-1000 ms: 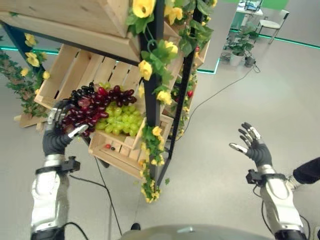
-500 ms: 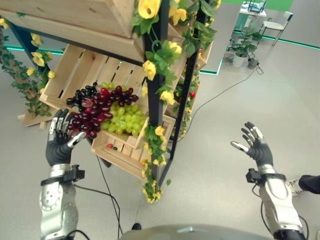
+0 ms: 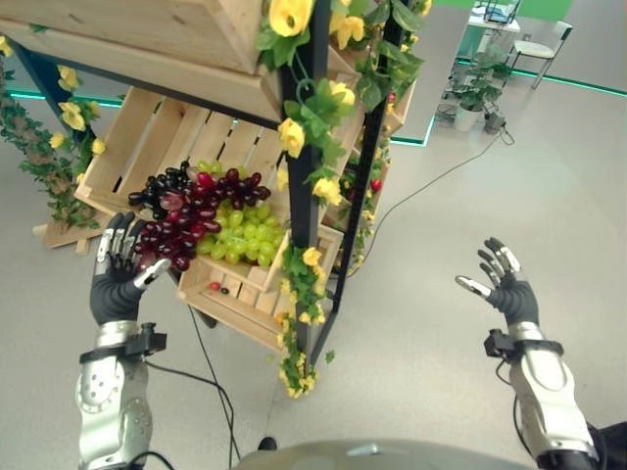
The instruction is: Pick up the fruits from the basket on one side to the basket on the other side
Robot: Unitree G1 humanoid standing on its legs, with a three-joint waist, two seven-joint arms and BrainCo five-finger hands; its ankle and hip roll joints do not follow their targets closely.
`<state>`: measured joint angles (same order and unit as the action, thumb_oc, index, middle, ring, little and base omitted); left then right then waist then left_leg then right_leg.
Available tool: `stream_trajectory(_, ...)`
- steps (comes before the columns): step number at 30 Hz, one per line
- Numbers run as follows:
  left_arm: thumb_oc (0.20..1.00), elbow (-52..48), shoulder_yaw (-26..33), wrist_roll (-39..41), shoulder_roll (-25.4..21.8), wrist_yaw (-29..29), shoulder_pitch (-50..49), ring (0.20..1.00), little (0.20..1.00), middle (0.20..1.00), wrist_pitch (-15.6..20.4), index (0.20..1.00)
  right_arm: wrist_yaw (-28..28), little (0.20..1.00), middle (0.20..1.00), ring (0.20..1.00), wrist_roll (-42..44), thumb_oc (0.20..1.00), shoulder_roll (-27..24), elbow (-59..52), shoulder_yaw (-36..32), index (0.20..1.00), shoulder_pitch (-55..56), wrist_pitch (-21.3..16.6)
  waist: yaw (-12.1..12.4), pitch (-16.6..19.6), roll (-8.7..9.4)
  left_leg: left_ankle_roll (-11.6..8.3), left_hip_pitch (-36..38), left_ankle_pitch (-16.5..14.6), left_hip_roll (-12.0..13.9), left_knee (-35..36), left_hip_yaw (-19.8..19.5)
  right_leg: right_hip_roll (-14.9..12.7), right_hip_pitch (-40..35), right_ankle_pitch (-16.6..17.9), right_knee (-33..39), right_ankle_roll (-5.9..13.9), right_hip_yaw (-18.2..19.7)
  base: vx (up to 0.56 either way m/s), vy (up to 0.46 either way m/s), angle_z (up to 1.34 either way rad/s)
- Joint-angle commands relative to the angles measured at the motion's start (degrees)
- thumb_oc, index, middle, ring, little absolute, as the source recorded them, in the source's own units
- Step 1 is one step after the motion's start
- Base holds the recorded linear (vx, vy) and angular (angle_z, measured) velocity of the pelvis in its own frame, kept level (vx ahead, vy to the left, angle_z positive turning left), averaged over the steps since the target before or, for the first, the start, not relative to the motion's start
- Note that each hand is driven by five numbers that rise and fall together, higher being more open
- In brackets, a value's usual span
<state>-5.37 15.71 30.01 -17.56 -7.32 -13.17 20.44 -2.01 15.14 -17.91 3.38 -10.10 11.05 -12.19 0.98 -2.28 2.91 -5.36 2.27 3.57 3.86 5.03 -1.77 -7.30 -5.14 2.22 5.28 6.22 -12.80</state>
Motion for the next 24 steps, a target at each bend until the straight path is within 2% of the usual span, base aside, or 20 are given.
stream_trajectory(1, 1.0, -3.95, -6.77, -5.03, -2.92, -1.26, 0.81, 1.0, 1.0, 1.0, 1.71, 1.0, 0.67, 1.0, 1.0, 1.0, -0.31, 1.0, 0.54, -3.43, -2.77, 1.0, -3.45, -4.34, -0.59, -0.35, 1.05, 3.4, -1.39, -7.88, -2.13, -5.51, -1.11, -1.63, -0.38, -6.84, -5.35, 1.72, -0.68, 0.0, 0.0, 0.0)
stream_trajectory(10, 1.0, -9.48, -4.38, -1.4, -0.09, -1.51, -1.26, 1.0, 1.0, 1.0, 3.23, 1.0, 1.76, 1.0, 1.0, 1.0, 0.14, 1.0, 0.74, -2.35, -3.74, 1.0, -3.29, -5.2, 0.19, -0.39, 1.33, 2.97, -1.73, -7.66, -1.9, -5.73, -2.19, -1.2, -0.64, -7.22, -5.44, 1.39, -1.73, 0.0, -0.012, 0.0)
stream_trajectory(17, 1.0, -14.22, -2.22, -1.62, 0.26, 2.71, 0.84, 1.0, 1.0, 1.0, 5.57, 1.0, 2.58, 1.0, 1.0, 1.0, 0.44, 1.0, 0.68, -1.78, -3.02, 1.0, -3.41, -5.68, 1.19, -0.27, 1.77, 2.26, -2.4, -6.98, -1.86, -5.4, -3.91, -0.86, -0.89, -7.82, -5.89, 0.91, -3.7, 0.0, -0.025, 0.13)
stream_trajectory(24, 1.0, -13.56, -1.69, -1.64, 1.19, 4.68, 0.72, 1.0, 1.0, 1.0, 5.83, 1.0, 3.31, 1.0, 1.0, 1.0, 0.27, 1.0, 0.77, -2.31, -3.44, 1.0, -3.14, -5.74, 1.75, -0.43, 1.88, 1.88, -3.39, -6.5, -2.29, -5.61, -5.96, -0.81, -1.01, -8.29, -6.25, 0.49, -5.76, 0.0, -0.017, 0.16)
